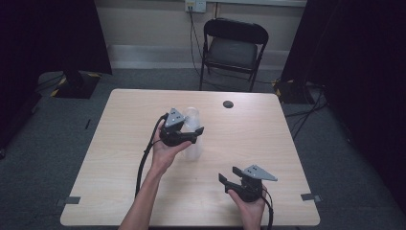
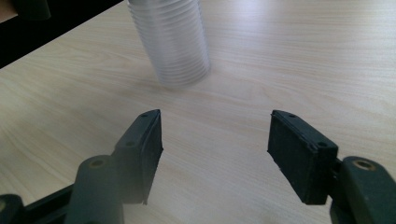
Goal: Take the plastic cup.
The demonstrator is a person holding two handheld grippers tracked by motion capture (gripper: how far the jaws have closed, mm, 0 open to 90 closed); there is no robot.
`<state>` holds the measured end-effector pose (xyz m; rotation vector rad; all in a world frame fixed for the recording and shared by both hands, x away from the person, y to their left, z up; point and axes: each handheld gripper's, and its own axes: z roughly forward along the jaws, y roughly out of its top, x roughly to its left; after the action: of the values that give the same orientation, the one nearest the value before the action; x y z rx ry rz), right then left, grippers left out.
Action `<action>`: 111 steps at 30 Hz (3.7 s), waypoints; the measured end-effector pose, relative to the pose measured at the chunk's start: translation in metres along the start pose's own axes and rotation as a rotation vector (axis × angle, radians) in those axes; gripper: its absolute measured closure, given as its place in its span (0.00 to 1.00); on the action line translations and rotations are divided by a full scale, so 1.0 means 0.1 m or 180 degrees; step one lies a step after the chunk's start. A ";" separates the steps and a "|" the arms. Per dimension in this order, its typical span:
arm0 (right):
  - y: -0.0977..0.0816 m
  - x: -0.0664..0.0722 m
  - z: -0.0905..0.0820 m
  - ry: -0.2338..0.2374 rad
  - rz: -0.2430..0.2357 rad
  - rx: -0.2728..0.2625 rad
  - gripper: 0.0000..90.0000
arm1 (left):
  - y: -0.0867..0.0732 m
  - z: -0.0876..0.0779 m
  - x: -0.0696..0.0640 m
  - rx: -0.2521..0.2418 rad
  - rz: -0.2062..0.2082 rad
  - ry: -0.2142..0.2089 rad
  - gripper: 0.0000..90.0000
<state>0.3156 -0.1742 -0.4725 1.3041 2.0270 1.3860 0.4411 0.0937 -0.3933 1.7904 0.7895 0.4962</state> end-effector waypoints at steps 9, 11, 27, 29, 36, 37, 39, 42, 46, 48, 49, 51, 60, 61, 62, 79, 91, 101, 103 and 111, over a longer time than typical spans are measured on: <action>0.00 0.00 0.01 0.0007 -0.0009 0.0003 0.39 | 0.06 -0.02 -0.02 -0.0097 -0.0007 -0.0012 0.35; 0.00 0.00 0.01 0.0008 -0.0013 0.0001 0.39 | 0.06 -0.02 -0.01 -0.0102 -0.0024 -0.0017 0.35; -0.01 0.00 0.00 0.0009 -0.0013 -0.0005 0.38 | 0.14 -0.11 -0.02 -0.0269 0.0044 0.0001 0.35; -0.01 -0.01 0.00 0.0012 -0.0013 -0.0011 0.38 | 0.14 -0.13 -0.03 -0.0310 0.0082 0.0008 0.35; -0.01 0.01 0.01 0.0032 -0.0025 -0.0021 0.38 | 0.20 -0.23 -0.06 -0.0474 0.0091 0.0020 0.36; -0.01 0.01 0.01 0.0035 -0.0026 -0.0024 0.38 | 0.21 -0.25 -0.05 -0.0491 0.0081 0.0021 0.36; -0.01 0.01 0.01 0.0035 -0.0034 -0.0021 0.38 | 0.21 -0.28 -0.03 -0.0504 -0.0028 -0.0008 0.36; -0.01 0.01 0.02 0.0035 -0.0041 -0.0013 0.38 | 0.22 -0.32 -0.01 -0.0518 -0.0112 -0.0025 0.37; 0.00 0.01 0.01 0.0040 -0.0045 -0.0018 0.37 | 0.22 -0.36 0.01 -0.0526 -0.0177 0.0016 0.37; 0.00 0.01 0.01 0.0038 -0.0039 -0.0028 0.37 | 0.22 -0.42 0.06 -0.0530 -0.0279 0.0014 0.37; 0.00 0.01 0.01 0.0038 -0.0034 -0.0024 0.37 | 0.22 -0.44 0.07 -0.0520 -0.0296 0.0028 0.37; 0.00 0.01 0.01 0.0038 -0.0034 -0.0028 0.37 | 0.22 -0.46 0.08 -0.0507 -0.0320 0.0042 0.37; 0.00 0.03 0.03 0.0058 -0.0063 -0.0006 0.37 | 0.13 -0.73 0.11 -0.0575 -0.0510 0.0023 0.38; 0.00 0.03 0.03 0.0053 -0.0064 -0.0004 0.37 | 0.12 -0.76 0.11 -0.0593 -0.0535 0.0006 0.38; -0.01 0.03 0.03 0.0058 -0.0067 -0.0001 0.37 | 0.10 -0.79 0.10 -0.0605 -0.0568 -0.0007 0.38; 0.01 0.08 0.04 0.0031 -0.0115 -0.0030 0.44 | -0.21 -0.93 0.05 -0.0411 -0.0758 -0.0032 0.38; 0.06 0.26 0.10 0.0124 -0.0363 -0.0043 0.45 | -0.41 -0.91 -0.20 -0.0294 -0.0811 -0.0291 0.37; 0.09 0.44 0.14 0.0268 -0.0624 -0.0124 0.45 | -0.61 -0.93 -0.28 -0.0244 -0.0982 -0.0460 0.38; 0.09 0.47 0.15 0.0311 -0.0665 -0.0145 0.47 | -0.62 -0.94 -0.28 -0.0253 -0.1024 -0.0487 0.38; 0.09 0.55 0.13 0.0409 -0.0827 -0.0275 0.51 | -0.70 -0.95 -0.24 -0.0343 -0.1273 -0.0702 0.39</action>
<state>0.3013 -0.1204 -0.4597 0.8991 2.1051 1.4473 0.3423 0.1543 -0.4252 1.5058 0.9173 0.0743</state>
